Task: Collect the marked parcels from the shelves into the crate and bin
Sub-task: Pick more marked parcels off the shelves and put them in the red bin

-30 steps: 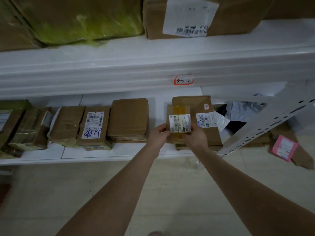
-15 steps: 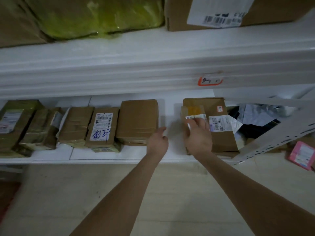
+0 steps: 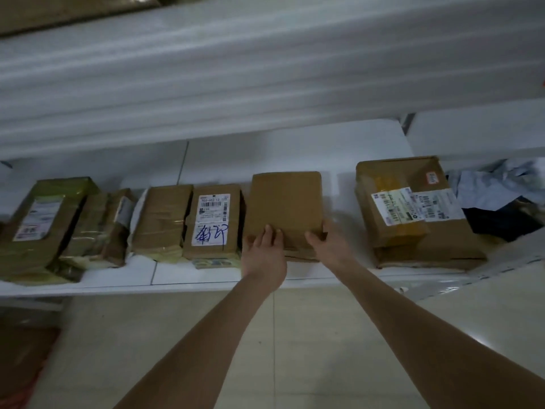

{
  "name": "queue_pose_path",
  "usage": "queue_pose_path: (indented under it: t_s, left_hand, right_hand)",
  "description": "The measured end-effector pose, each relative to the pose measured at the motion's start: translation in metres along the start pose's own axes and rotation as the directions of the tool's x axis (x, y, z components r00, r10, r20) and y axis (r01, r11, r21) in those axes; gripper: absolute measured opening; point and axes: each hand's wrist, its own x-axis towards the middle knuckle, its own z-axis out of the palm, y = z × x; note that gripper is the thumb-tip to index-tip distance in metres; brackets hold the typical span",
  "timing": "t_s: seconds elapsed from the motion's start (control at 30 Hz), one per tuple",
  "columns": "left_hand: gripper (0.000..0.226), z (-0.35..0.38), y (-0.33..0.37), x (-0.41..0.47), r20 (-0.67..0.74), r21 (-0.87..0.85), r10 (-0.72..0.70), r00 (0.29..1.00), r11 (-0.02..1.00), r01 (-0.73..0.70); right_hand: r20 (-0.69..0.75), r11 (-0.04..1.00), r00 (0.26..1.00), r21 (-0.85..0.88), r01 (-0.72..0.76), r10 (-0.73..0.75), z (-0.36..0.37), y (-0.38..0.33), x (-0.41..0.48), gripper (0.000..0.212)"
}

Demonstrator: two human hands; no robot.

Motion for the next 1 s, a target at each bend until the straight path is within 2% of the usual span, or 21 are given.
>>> queue_pose_path:
  t_s: [0.07,0.13,0.2,0.27,0.33,0.4,0.47,0.57,0.63,0.7,0.73,0.77,0.87,1.0]
  left_hand:
    - [0.053,-0.002,0.005,-0.014,-0.060,-0.016,0.089,0.994,0.996,-0.090]
    - [0.042,-0.005,0.007,-0.023,-0.136,-0.113,0.112,0.984,0.985,-0.128]
    - [0.040,-0.016,0.004,-0.023,-0.164,-0.267,0.012,0.986,0.962,-0.057]
    - [0.053,-0.019,-0.005,-0.008,-0.134,-0.390,-0.124,0.983,0.918,0.063]
    - [0.070,-0.019,-0.011,0.011,0.055,-0.556,-0.229,0.972,0.802,0.220]
    - [0.074,-0.019,-0.014,0.019,0.223,-0.691,-0.257,0.940,0.639,0.339]
    - [0.064,-0.020,-0.014,0.013,0.257,-0.770,-0.279,0.925,0.520,0.370]
    - [0.050,-0.028,-0.014,0.000,0.202,-0.889,-0.317,0.927,0.338,0.309]
    - [0.052,-0.039,-0.017,-0.009,0.240,-0.943,-0.332,0.912,0.144,0.301]
    - [0.061,-0.055,-0.021,-0.019,0.340,-0.938,-0.354,0.872,-0.059,0.342]
    - [0.068,-0.062,-0.023,-0.024,0.380,-0.925,-0.358,0.853,-0.126,0.359]
    - [0.073,-0.069,-0.025,-0.029,0.404,-0.914,-0.353,0.844,-0.171,0.367]
    - [0.073,-0.089,-0.026,-0.046,0.394,-0.910,-0.308,0.866,-0.266,0.319]
    - [0.085,-0.106,-0.031,-0.071,0.428,-0.877,-0.241,0.871,-0.343,0.336]
  right_hand:
    - [-0.046,0.990,0.993,-0.082,-0.114,0.111,-0.005,0.008,-0.008,0.048]
    - [-0.059,0.961,0.974,-0.163,-0.224,0.217,-0.012,0.016,-0.014,0.050]
    - [-0.057,0.956,0.971,-0.168,-0.239,0.233,-0.017,0.019,-0.015,0.054]
    - [-0.045,0.971,0.972,-0.054,-0.233,0.231,-0.015,0.019,-0.011,0.054]
    - [0.009,0.959,0.965,0.111,-0.260,0.261,-0.012,0.021,-0.008,0.052]
    - [0.085,0.931,0.953,0.207,-0.301,0.290,-0.013,0.023,-0.012,0.052]
    - [0.091,0.918,0.953,0.254,-0.303,0.290,-0.018,0.024,-0.021,0.053]
    - [0.010,0.920,0.971,0.315,-0.231,0.240,-0.033,0.018,-0.037,0.051]
    - [0.001,0.906,0.977,0.374,-0.198,0.213,-0.044,0.007,-0.049,0.042]
    - [0.004,0.823,0.956,0.508,-0.253,0.292,-0.054,-0.006,-0.061,0.026]
    - [0.015,0.766,0.939,0.573,-0.291,0.345,-0.060,-0.014,-0.067,0.017]
    - [0.035,0.722,0.926,0.616,-0.317,0.376,-0.065,-0.021,-0.075,0.013]
    - [0.070,0.694,0.927,0.643,-0.325,0.370,-0.075,-0.033,-0.094,0.026]
    - [0.172,0.621,0.928,0.700,-0.352,0.332,-0.092,-0.039,-0.118,0.019]
